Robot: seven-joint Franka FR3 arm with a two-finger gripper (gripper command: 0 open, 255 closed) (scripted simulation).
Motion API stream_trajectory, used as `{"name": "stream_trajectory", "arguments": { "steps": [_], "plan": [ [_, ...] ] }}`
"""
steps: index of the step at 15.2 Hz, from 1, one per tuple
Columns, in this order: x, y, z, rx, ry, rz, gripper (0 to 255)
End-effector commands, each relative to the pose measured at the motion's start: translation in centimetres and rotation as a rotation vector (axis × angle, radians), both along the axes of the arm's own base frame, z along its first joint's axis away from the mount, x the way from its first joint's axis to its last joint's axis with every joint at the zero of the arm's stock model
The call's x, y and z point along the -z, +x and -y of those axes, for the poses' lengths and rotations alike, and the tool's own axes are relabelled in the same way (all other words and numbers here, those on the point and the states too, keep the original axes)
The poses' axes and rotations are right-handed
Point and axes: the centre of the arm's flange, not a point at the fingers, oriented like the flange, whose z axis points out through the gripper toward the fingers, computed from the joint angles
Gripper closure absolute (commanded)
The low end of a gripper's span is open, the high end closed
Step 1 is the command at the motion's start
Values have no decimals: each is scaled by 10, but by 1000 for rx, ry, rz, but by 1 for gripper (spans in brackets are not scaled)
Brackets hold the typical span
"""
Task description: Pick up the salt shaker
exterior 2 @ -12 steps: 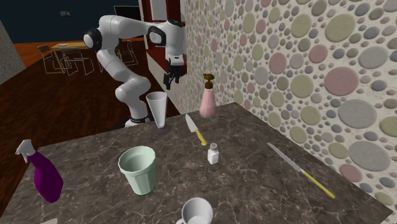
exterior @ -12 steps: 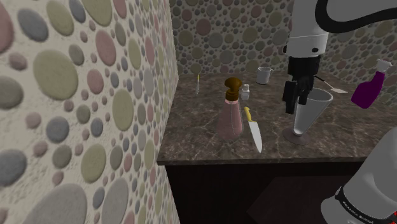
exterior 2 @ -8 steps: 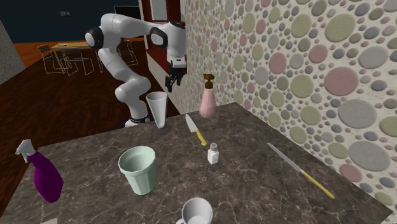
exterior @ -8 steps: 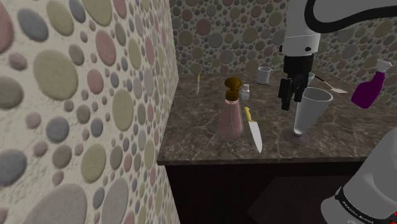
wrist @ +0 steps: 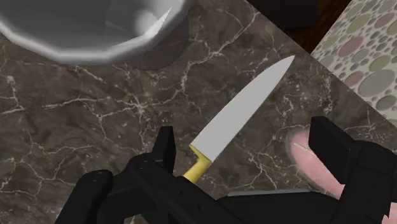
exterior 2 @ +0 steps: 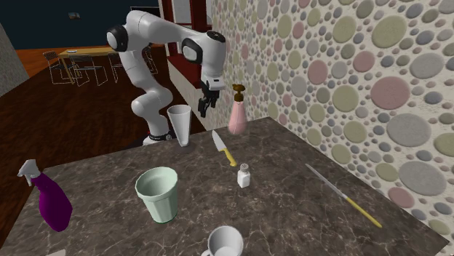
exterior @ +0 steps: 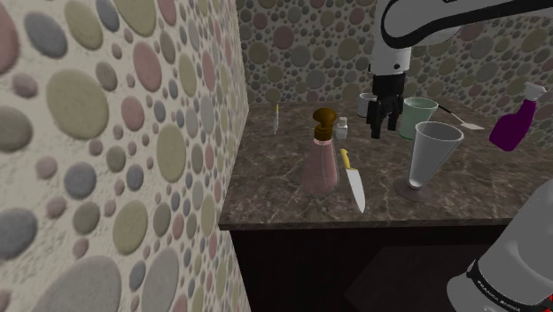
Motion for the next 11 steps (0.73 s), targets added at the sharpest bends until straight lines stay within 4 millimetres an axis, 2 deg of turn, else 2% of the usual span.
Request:
{"name": "stream_trajectory", "arguments": {
  "steps": [1, 11],
  "plan": [
    [7, 23, 20, -2, 5, -6, 0],
    [40, 131, 99, -12, 32, -35, 0]
  ]
}}
